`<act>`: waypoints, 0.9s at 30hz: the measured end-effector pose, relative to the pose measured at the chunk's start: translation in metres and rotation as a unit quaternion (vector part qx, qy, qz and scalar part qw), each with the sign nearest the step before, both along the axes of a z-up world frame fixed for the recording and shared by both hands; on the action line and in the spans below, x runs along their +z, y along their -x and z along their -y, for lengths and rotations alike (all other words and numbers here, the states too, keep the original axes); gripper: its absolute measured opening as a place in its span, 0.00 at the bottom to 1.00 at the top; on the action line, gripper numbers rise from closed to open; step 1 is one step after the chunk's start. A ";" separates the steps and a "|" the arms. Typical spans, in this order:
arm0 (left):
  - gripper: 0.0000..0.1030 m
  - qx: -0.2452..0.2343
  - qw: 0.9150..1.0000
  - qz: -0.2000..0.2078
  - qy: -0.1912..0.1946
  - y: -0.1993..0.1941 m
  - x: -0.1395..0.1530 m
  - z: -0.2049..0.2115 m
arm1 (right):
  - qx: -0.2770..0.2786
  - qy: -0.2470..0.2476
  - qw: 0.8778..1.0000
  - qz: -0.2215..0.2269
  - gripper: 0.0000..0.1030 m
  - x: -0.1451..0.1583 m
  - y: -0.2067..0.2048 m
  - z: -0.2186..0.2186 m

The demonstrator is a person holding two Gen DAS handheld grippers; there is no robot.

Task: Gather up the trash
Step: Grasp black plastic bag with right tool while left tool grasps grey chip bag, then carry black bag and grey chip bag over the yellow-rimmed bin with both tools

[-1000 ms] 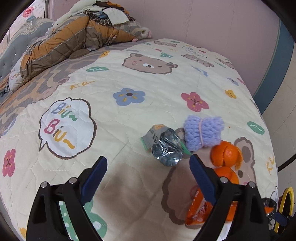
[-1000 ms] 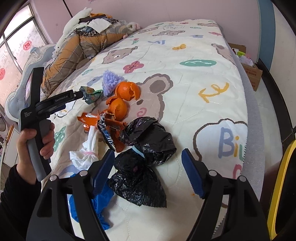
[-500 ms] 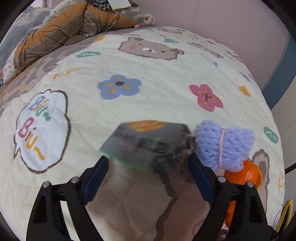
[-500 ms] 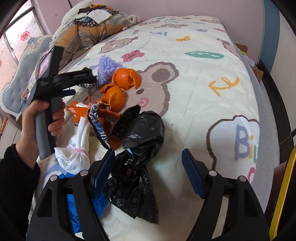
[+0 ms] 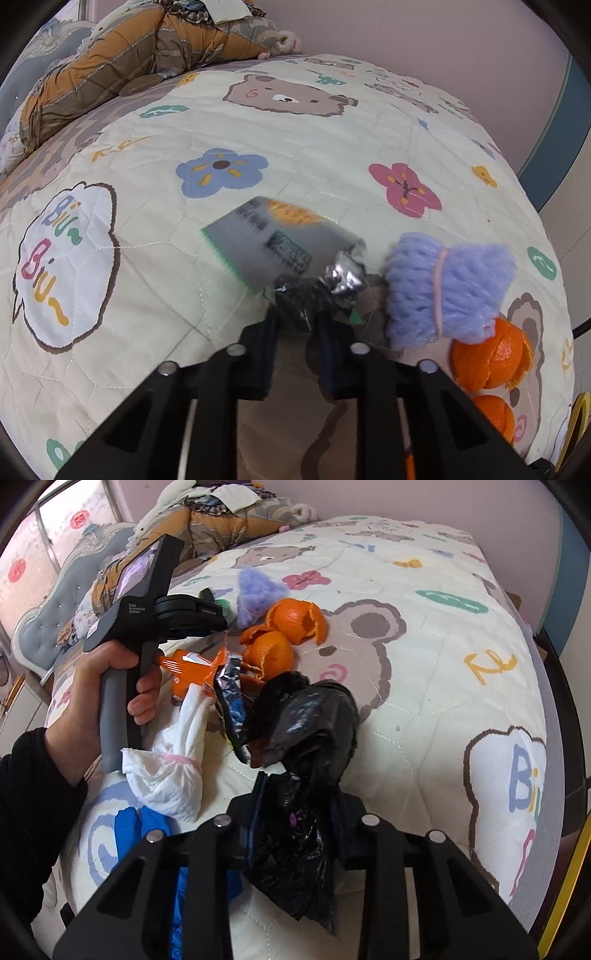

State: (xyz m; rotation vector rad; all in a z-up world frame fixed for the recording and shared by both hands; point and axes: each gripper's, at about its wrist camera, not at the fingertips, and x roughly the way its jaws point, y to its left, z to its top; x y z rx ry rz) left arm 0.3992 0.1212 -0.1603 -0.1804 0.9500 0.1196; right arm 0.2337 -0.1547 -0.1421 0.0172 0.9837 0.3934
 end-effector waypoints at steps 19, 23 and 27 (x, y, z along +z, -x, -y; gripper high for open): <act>0.12 -0.003 1.000 0.025 0.003 0.067 0.048 -0.024 | -0.021 -0.066 0.997 0.019 0.21 0.036 0.013 0.024; 0.12 -0.012 0.999 0.032 0.006 0.087 0.058 -0.021 | -0.027 -0.066 0.997 0.030 0.21 0.047 0.016 0.028; 0.12 -0.030 0.999 0.031 0.003 0.104 0.066 -0.009 | -0.034 -0.062 0.997 0.042 0.21 0.060 0.014 0.031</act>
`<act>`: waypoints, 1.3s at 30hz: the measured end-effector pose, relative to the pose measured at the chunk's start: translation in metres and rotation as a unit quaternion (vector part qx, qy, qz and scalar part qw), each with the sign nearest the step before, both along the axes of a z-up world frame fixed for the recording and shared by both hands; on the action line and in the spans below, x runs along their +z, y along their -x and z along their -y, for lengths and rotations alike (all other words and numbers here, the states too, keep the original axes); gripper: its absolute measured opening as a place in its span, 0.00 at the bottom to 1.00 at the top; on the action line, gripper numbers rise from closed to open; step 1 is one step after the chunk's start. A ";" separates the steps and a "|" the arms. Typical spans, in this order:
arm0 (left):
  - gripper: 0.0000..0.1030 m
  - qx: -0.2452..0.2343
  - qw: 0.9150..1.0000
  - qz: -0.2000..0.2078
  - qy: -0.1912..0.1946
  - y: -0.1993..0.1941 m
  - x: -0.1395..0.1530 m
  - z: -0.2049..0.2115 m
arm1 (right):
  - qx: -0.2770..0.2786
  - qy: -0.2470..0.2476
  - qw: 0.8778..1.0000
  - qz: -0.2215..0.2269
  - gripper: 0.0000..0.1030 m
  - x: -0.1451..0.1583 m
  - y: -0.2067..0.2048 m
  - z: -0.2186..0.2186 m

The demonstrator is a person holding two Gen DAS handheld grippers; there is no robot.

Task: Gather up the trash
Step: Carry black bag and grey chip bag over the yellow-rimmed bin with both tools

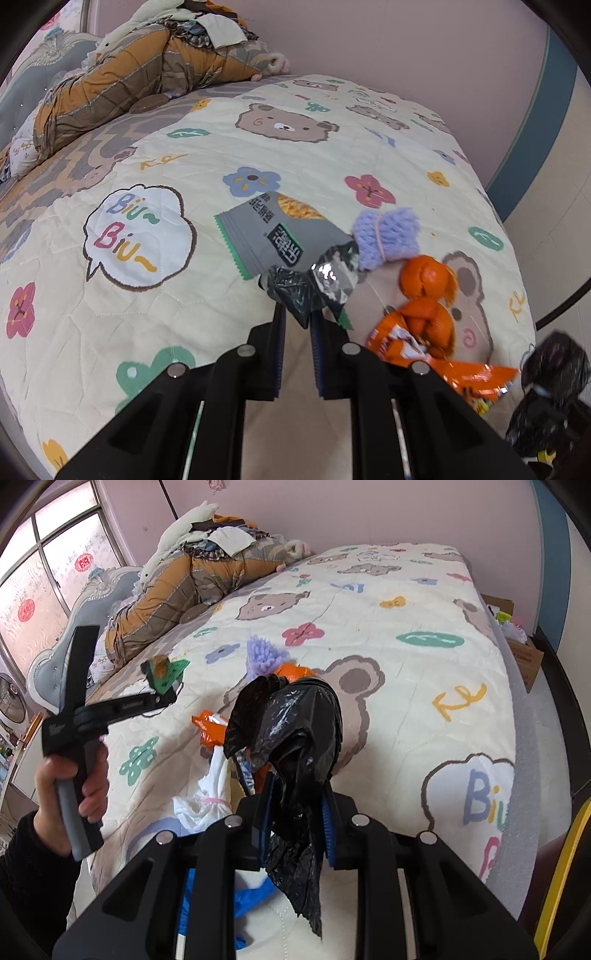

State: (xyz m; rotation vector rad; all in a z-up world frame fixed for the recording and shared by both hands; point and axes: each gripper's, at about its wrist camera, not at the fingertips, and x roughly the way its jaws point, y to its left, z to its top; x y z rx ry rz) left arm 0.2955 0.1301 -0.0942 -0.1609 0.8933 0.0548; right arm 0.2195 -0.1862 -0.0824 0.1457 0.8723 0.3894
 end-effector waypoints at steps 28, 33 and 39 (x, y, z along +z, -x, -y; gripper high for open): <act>0.12 -0.158 0.987 0.003 -0.020 0.030 0.028 0.158 | -0.098 -0.001 0.995 0.028 0.21 0.044 -0.008 0.098; 0.12 -0.175 0.984 -0.001 -0.017 0.030 0.026 0.181 | -0.123 0.000 0.992 0.028 0.21 0.044 -0.002 0.127; 0.12 -0.198 0.980 -0.003 -0.011 0.034 0.026 0.210 | -0.150 0.002 0.988 0.029 0.21 0.045 0.008 0.161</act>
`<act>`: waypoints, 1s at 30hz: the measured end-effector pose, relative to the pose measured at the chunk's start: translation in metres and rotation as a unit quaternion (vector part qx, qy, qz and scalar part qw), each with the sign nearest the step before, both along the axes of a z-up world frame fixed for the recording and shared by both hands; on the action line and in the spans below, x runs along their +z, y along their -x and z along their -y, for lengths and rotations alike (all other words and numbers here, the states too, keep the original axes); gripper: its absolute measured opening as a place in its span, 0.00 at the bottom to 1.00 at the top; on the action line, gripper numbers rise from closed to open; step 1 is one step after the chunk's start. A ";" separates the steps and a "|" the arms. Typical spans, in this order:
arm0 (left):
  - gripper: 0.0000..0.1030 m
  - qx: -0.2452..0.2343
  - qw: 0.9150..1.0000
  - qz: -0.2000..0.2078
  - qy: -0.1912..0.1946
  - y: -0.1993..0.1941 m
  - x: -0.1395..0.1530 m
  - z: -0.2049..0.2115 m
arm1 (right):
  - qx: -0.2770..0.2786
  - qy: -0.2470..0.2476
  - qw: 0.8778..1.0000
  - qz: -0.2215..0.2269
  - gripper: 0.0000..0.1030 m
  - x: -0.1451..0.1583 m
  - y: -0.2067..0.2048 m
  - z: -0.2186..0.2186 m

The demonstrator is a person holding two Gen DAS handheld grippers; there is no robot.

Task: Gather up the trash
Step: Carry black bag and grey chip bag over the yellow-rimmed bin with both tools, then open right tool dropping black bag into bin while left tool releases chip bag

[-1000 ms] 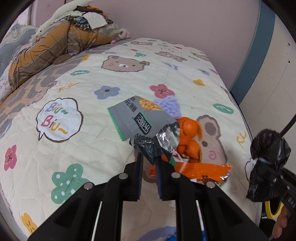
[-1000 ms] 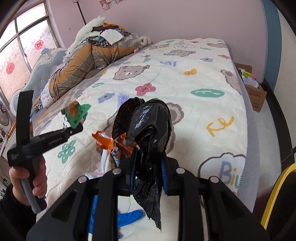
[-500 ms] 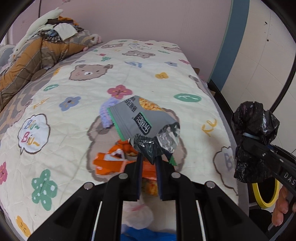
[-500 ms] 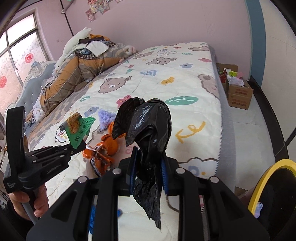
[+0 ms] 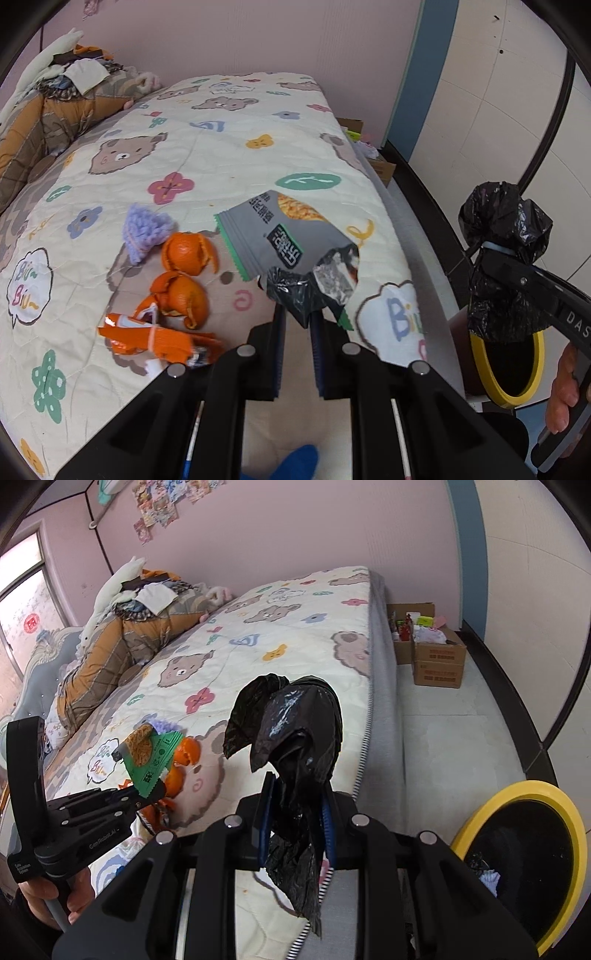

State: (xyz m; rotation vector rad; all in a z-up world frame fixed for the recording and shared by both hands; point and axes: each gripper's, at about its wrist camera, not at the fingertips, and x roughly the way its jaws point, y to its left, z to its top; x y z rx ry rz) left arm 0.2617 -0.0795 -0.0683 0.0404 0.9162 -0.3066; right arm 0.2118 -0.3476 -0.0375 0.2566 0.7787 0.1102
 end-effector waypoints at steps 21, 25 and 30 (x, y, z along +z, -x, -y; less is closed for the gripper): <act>0.12 -0.138 0.990 -0.018 0.008 0.032 -0.010 0.161 | -0.131 0.013 0.991 -0.012 0.21 -0.006 0.063 0.148; 0.12 -0.160 0.987 -0.025 0.016 0.040 -0.013 0.188 | -0.146 0.012 0.989 -0.019 0.21 -0.010 0.075 0.168; 0.12 -0.183 0.982 -0.035 0.016 0.051 -0.021 0.219 | -0.165 0.012 0.986 -0.028 0.21 -0.017 0.089 0.192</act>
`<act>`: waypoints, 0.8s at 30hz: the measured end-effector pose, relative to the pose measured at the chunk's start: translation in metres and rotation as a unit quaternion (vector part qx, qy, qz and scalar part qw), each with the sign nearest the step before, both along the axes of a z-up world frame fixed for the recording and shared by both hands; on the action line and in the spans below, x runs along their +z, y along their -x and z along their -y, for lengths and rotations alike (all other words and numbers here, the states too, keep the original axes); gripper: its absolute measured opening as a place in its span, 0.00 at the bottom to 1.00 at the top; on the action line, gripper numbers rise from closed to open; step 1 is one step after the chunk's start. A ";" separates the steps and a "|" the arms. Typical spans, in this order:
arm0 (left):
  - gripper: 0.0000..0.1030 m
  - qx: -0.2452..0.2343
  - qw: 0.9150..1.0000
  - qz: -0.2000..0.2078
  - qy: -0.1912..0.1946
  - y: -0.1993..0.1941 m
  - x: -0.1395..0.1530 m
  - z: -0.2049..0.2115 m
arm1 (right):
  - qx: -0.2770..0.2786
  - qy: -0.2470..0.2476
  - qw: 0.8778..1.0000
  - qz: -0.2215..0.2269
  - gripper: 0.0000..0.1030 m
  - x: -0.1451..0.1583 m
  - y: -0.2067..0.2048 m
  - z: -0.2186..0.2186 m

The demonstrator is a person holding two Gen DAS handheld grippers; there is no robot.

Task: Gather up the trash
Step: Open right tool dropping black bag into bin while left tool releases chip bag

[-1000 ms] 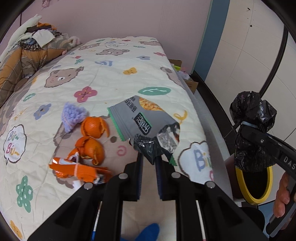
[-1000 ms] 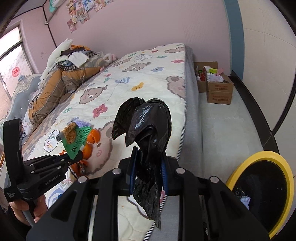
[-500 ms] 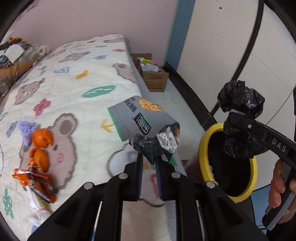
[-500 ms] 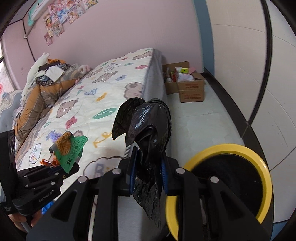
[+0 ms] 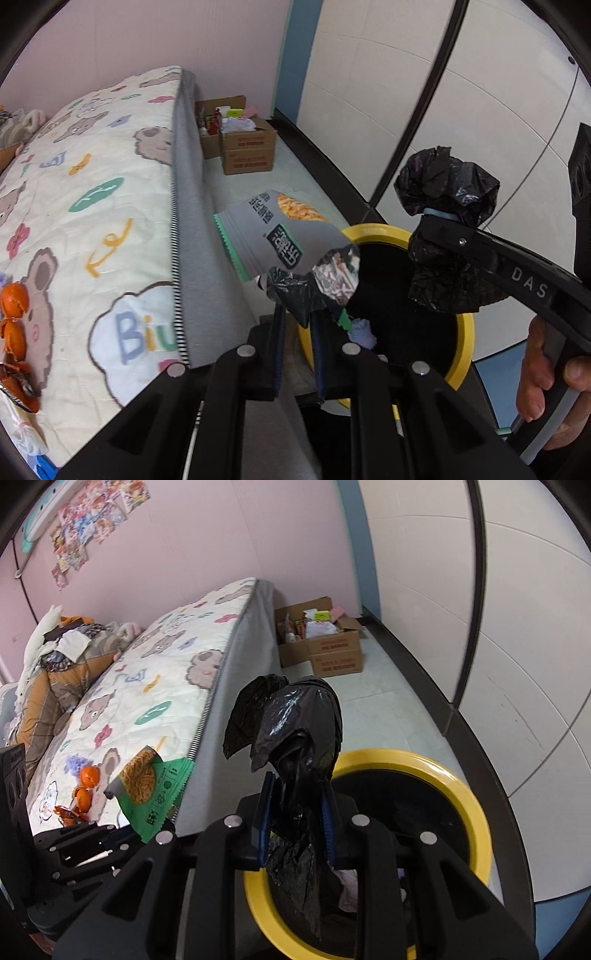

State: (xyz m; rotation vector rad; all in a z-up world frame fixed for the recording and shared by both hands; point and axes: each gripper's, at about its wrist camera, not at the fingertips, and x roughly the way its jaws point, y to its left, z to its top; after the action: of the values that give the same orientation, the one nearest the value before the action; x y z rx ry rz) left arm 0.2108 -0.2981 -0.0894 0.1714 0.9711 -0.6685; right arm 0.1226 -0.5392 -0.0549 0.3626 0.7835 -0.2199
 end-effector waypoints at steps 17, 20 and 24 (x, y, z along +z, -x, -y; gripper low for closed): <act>0.13 -0.042 0.998 -0.034 -0.021 0.014 -0.039 0.062 | -0.043 -0.042 0.997 -0.038 0.24 -0.035 0.018 0.046; 0.20 -0.048 0.998 -0.042 -0.015 0.018 -0.039 0.064 | -0.049 -0.041 0.997 -0.043 0.26 -0.037 0.020 0.050; 0.35 -0.046 0.998 -0.037 -0.009 0.020 -0.036 0.064 | -0.060 -0.042 0.996 -0.041 0.33 -0.037 0.023 0.055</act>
State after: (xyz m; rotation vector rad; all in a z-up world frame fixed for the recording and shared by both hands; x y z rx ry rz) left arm 0.1911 -0.3625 -0.1252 0.2097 1.0449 -0.7552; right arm 0.0998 -0.5944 -0.0917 0.4841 0.8555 -0.3167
